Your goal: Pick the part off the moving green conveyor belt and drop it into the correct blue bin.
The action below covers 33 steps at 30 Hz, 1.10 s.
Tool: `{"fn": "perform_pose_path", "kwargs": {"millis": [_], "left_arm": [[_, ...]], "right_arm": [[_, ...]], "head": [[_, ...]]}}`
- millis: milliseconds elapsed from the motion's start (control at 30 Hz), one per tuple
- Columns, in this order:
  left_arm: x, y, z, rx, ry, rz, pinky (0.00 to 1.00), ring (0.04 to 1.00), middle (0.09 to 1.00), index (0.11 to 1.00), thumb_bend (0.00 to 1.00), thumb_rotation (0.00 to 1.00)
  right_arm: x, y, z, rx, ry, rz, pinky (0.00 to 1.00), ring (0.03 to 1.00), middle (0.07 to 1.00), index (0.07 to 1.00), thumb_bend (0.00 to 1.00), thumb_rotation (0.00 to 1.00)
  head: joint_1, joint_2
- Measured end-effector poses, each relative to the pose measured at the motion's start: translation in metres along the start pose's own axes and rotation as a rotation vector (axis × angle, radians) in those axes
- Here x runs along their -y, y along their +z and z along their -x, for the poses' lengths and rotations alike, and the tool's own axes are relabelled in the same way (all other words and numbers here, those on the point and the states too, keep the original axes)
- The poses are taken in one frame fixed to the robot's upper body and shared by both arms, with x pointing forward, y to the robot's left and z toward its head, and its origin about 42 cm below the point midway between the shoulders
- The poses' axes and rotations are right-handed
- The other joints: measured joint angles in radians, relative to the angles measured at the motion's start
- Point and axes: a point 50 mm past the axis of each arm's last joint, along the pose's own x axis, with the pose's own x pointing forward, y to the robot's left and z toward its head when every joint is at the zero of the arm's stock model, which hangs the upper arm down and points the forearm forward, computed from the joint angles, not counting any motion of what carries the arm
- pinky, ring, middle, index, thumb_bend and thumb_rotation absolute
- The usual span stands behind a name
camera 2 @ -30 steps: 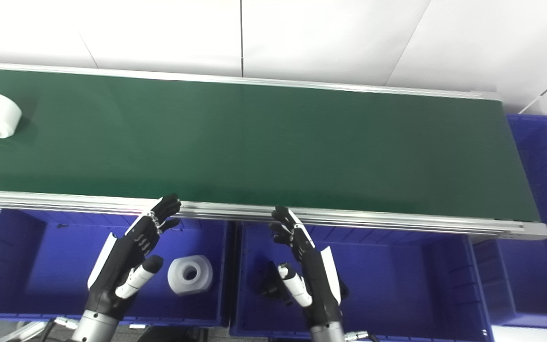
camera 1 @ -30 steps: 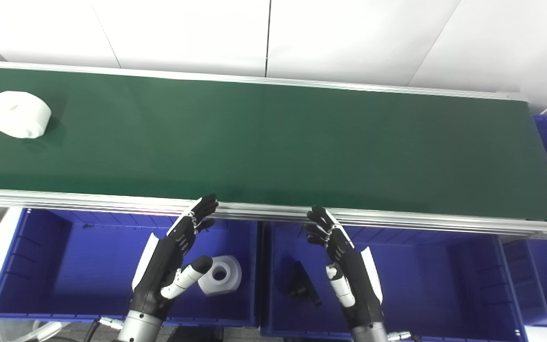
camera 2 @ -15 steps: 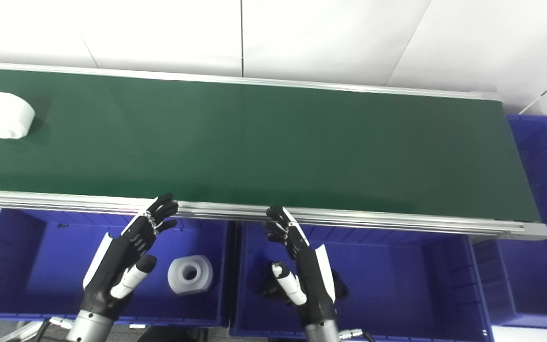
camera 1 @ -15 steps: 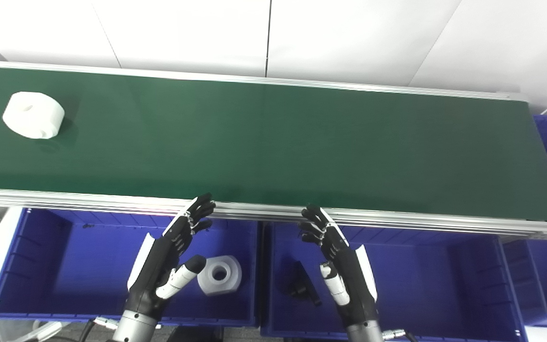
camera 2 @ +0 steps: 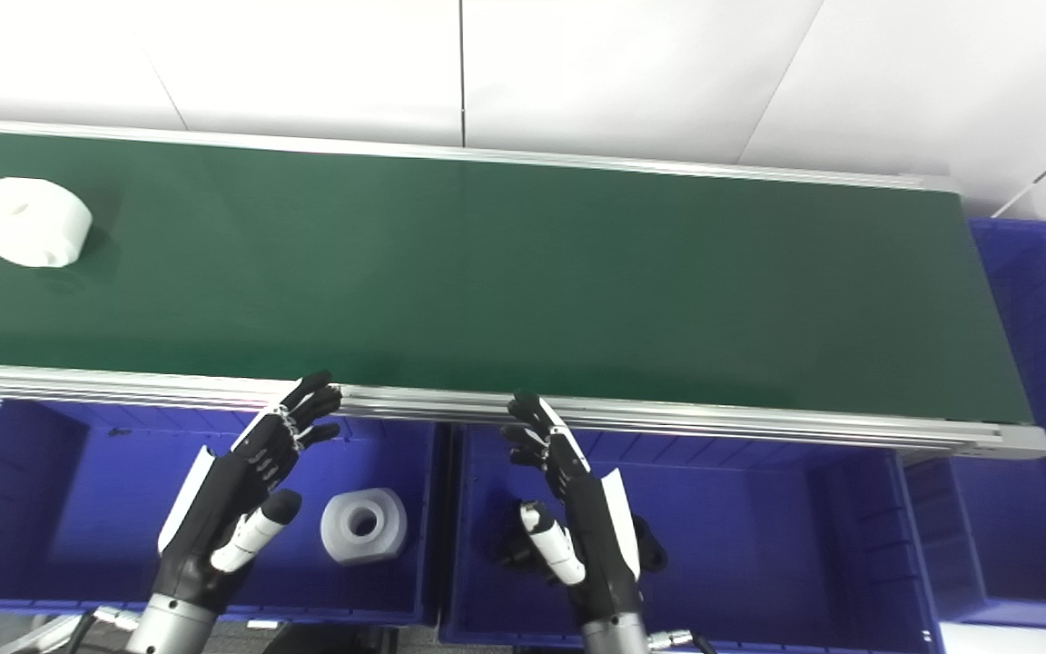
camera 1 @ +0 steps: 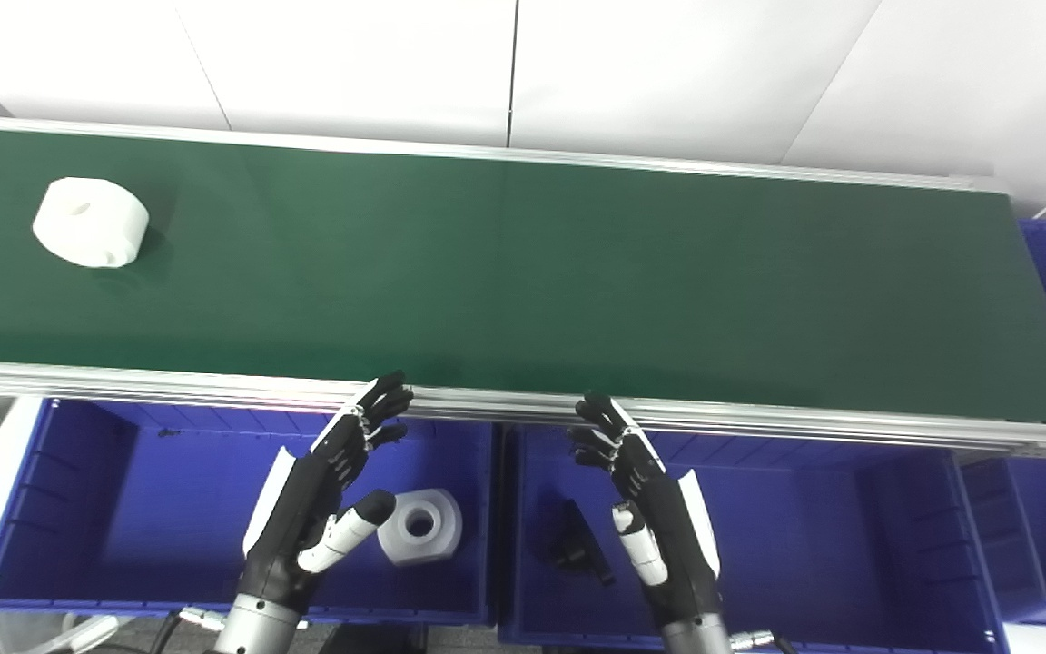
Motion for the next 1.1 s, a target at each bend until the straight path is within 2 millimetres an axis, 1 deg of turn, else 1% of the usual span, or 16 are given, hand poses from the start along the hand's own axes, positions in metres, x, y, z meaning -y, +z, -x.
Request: {"fn": "perform_pose_path", "kwargs": {"millis": [33, 67, 133, 167, 200, 233, 300, 367, 400, 433, 467, 567, 733, 900, 1033, 1100], "left_arm": [[0.002, -0.002, 0.000, -0.006, -0.003, 0.005, 0.83, 0.890, 0.869, 0.876, 0.75, 0.75], [0.003, -0.004, 0.001, -0.011, -0.003, 0.010, 0.82, 0.887, 0.864, 0.868, 0.75, 0.74], [0.007, -0.008, 0.001, -0.009, -0.003, 0.021, 0.81, 0.876, 0.856, 0.856, 0.76, 0.73], [0.009, -0.011, 0.001, -0.009, -0.004, 0.024, 0.80, 0.872, 0.854, 0.853, 0.76, 0.73], [0.011, -0.015, 0.001, -0.011, -0.005, 0.028, 0.79, 0.860, 0.850, 0.851, 0.77, 0.72], [0.013, -0.019, 0.001, -0.013, -0.007, 0.030, 0.78, 0.854, 0.849, 0.849, 0.78, 0.72], [0.015, -0.027, 0.001, -0.025, -0.014, 0.028, 0.77, 0.851, 0.849, 0.845, 0.80, 0.71], [0.017, -0.031, 0.002, -0.030, -0.020, 0.027, 0.76, 0.836, 0.836, 0.827, 0.83, 0.70], [0.018, -0.032, 0.001, -0.032, -0.018, 0.030, 0.74, 0.829, 0.828, 0.819, 0.84, 0.70], [0.019, -0.034, 0.001, -0.035, -0.016, 0.031, 0.74, 0.823, 0.822, 0.813, 0.84, 0.70], [0.020, -0.036, 0.000, -0.040, -0.012, 0.032, 0.73, 0.821, 0.819, 0.810, 0.85, 0.70], [0.022, -0.040, -0.002, -0.048, -0.010, 0.034, 0.71, 0.809, 0.808, 0.800, 0.84, 0.70], [0.024, -0.042, -0.005, -0.052, -0.007, 0.016, 0.70, 0.797, 0.806, 0.792, 0.83, 0.70], [0.023, -0.042, -0.008, -0.048, -0.014, 0.005, 0.70, 0.801, 0.815, 0.792, 0.83, 0.71], [0.018, -0.041, -0.012, -0.037, -0.038, -0.013, 0.67, 0.781, 0.805, 0.783, 0.82, 0.70], [0.019, -0.040, -0.015, -0.029, -0.054, -0.018, 0.68, 0.786, 0.809, 0.787, 0.82, 0.70]], "right_arm": [[0.001, -0.001, 0.001, -0.005, -0.001, -0.006, 0.76, 0.813, 0.880, 0.896, 0.93, 0.98], [0.001, -0.004, 0.002, -0.011, -0.001, -0.009, 0.76, 0.811, 0.878, 0.896, 0.93, 0.98], [0.004, -0.011, 0.005, -0.031, 0.002, -0.006, 0.75, 0.805, 0.869, 0.892, 0.93, 0.98], [0.005, -0.015, 0.008, -0.034, 0.005, -0.003, 0.74, 0.803, 0.866, 0.890, 0.93, 0.98], [0.007, -0.019, 0.010, -0.041, 0.007, 0.000, 0.73, 0.797, 0.860, 0.886, 0.93, 0.97], [0.009, -0.022, 0.011, -0.046, 0.009, 0.003, 0.73, 0.794, 0.857, 0.883, 0.93, 0.97], [0.012, -0.027, 0.012, -0.058, 0.013, 0.004, 0.71, 0.788, 0.855, 0.877, 0.93, 0.96], [0.015, -0.031, 0.011, -0.065, 0.015, 0.002, 0.71, 0.784, 0.853, 0.873, 0.95, 0.96], [0.017, -0.032, 0.011, -0.068, 0.016, 0.002, 0.71, 0.783, 0.850, 0.871, 0.96, 0.96], [0.019, -0.033, 0.011, -0.068, 0.017, 0.005, 0.71, 0.781, 0.848, 0.868, 0.97, 0.96], [0.020, -0.033, 0.010, -0.068, 0.019, 0.008, 0.71, 0.780, 0.847, 0.867, 0.97, 0.95], [0.022, -0.034, 0.008, -0.066, 0.022, 0.015, 0.70, 0.775, 0.842, 0.866, 0.97, 0.96], [0.024, -0.033, 0.004, -0.054, 0.031, 0.024, 0.69, 0.776, 0.843, 0.865, 0.97, 0.96], [0.025, -0.033, 0.003, -0.050, 0.029, 0.028, 0.68, 0.773, 0.847, 0.867, 0.97, 0.96], [0.025, -0.032, -0.002, -0.039, 0.030, 0.022, 0.69, 0.775, 0.847, 0.870, 0.98, 0.97], [0.025, -0.031, -0.003, -0.036, 0.030, 0.021, 0.70, 0.778, 0.850, 0.874, 0.98, 0.98]], "head": [[0.000, 0.000], [0.026, -0.037], [0.026, -0.037], [0.052, -0.069], [0.052, -0.069], [0.089, -0.118], [0.112, -0.144], [0.115, -0.148], [0.130, -0.166], [0.134, -0.169], [0.143, -0.183], [0.161, -0.197], [0.175, -0.203], [0.177, -0.200], [0.178, -0.198], [0.193, -0.197]]}}
